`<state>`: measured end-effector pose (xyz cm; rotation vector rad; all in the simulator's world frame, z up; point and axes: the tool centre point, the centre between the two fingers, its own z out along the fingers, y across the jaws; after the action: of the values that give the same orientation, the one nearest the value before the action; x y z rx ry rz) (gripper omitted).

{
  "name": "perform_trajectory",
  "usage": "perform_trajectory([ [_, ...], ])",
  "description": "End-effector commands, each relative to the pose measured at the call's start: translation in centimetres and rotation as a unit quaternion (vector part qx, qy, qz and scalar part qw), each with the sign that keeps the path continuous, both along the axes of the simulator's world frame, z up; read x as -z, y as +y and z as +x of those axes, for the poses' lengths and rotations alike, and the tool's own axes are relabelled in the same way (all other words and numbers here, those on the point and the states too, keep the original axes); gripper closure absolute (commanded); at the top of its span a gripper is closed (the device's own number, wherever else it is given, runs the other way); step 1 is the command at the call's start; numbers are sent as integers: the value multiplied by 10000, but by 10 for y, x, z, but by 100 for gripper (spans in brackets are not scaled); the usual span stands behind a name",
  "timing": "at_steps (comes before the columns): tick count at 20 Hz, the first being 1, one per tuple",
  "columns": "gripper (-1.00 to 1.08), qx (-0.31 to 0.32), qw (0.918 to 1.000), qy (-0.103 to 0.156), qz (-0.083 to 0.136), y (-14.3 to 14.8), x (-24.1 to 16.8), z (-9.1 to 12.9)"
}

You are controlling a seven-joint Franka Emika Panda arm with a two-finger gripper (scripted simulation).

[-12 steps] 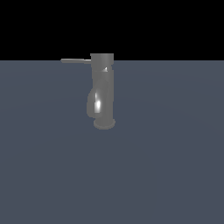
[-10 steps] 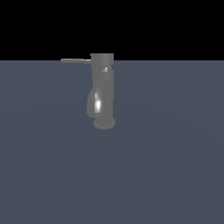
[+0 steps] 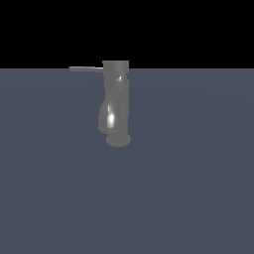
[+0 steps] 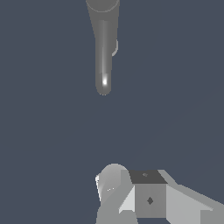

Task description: Turn on the faucet by rotating a designated handle.

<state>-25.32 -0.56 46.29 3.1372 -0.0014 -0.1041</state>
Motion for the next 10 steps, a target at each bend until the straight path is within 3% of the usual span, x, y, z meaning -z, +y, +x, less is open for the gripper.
perform_trajectory([
  [1, 108, 10, 10000, 0, 1, 0, 0, 0],
  [10, 108, 301, 9995, -11, -5, 3, -1, 14],
])
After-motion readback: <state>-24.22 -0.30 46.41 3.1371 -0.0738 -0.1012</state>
